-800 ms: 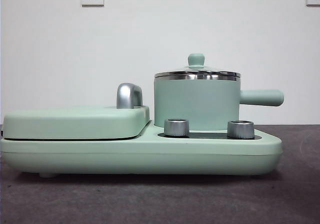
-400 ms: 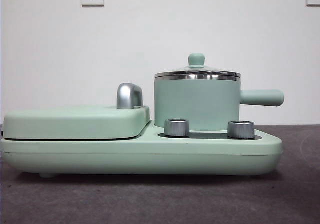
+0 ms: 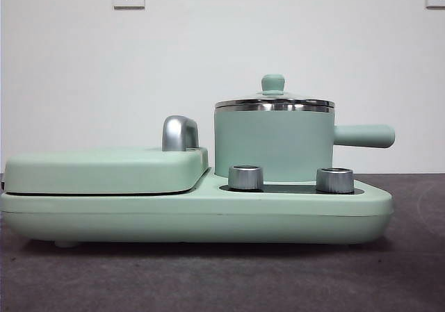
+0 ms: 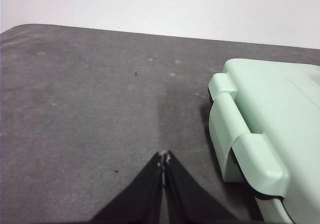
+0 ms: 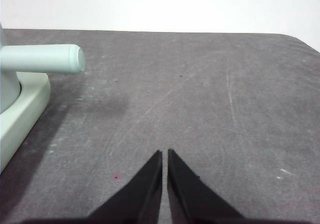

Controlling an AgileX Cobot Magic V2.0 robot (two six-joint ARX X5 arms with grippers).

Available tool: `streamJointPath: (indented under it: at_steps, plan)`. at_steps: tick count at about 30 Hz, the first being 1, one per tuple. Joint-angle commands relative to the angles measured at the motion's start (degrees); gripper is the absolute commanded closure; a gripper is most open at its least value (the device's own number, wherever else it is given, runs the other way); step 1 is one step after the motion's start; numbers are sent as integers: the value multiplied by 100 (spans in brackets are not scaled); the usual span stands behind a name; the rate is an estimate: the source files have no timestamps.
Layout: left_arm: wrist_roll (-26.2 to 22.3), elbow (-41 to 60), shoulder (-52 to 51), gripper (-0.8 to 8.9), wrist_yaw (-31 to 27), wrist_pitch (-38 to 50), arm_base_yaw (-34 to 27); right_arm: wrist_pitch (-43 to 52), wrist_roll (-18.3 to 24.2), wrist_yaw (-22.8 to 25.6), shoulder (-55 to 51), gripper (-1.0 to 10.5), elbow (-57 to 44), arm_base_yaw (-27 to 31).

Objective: Put the buns in a small steamer

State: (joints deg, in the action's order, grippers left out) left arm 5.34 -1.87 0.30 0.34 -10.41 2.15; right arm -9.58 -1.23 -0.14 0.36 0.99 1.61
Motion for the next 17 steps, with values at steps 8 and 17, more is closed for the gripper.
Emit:
streamJointPath:
  at_steps: [8, 17]
  plan:
    - [-35, 109, -11, 806, 2, -31, 11, 72, 61, 20, -15, 930, -31, 9]
    - [-33, 109, -11, 806, 2, -31, 61, 72, 61, 20, -15, 930, -31, 9]
